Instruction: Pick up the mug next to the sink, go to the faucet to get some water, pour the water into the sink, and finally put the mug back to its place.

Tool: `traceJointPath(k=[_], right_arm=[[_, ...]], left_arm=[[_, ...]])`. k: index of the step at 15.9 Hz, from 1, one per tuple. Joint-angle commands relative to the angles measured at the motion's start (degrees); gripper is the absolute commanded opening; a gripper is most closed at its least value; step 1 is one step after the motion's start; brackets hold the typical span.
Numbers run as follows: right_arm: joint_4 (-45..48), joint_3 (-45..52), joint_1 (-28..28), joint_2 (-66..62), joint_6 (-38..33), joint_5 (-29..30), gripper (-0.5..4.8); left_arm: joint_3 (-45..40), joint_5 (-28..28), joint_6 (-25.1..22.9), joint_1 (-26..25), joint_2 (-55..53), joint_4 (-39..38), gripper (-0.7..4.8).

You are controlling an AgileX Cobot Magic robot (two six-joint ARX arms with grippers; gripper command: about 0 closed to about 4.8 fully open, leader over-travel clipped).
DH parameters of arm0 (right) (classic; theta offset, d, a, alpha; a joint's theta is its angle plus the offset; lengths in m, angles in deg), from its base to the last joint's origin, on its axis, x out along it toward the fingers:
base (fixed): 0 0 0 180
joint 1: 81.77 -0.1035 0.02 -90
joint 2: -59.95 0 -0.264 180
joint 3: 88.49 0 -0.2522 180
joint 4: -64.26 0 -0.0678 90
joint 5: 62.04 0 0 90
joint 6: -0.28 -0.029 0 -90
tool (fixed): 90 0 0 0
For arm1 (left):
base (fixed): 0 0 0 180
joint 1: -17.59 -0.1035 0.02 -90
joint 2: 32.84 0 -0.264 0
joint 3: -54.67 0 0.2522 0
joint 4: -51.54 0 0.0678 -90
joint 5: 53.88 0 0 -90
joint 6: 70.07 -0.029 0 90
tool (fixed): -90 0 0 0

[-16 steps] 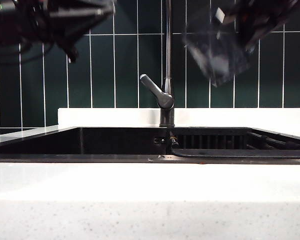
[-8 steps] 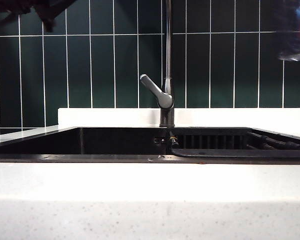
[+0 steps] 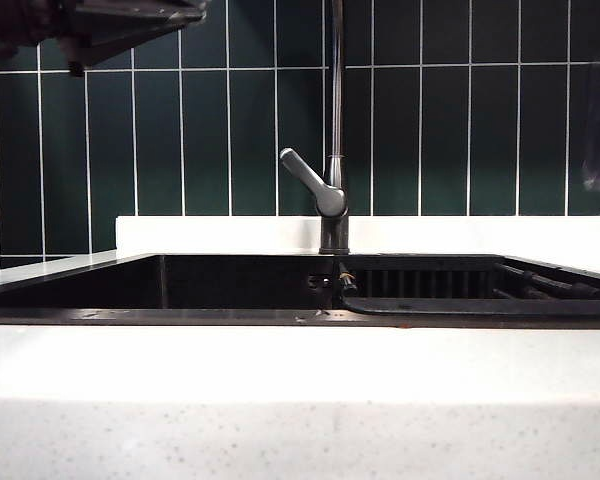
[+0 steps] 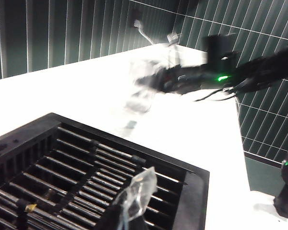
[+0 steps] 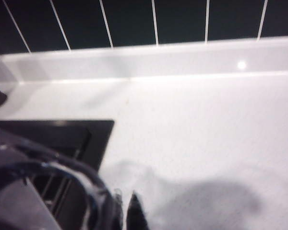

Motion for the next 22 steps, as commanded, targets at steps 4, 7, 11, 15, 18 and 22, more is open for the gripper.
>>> traceJointPath(k=[4,7,11,15,18,22], right_arm=[[13.64,-0.35,-1.77,-10.86,4.46,-4.85,-0.04],[19.04,-0.37,-2.12,-14.6,4.85,-7.76,-0.04],[22.18,-0.48,-2.16,-17.73,4.79,-8.68,-0.04],[23.61,-0.5,-2.16,-19.45,4.59,-8.46,-0.04],[24.92,-0.5,-2.16,-19.45,4.17,-6.93,-0.04],[24.94,-0.5,-2.19,-19.85,3.5,-6.05,-0.04]], left_arm=[[0.11,0.24,1.09,0.24,0.26,1.07,-0.06],[0.11,0.63,1.16,0.24,0.26,1.05,-0.06],[0.11,0.66,1.29,0.24,0.26,1.07,-0.06],[0.11,0.66,1.31,0.24,0.26,1.03,-0.06],[0.11,0.63,1.29,0.24,0.26,0.28,-0.06],[0.11,0.63,1.29,0.24,0.26,0.2,-0.06]])
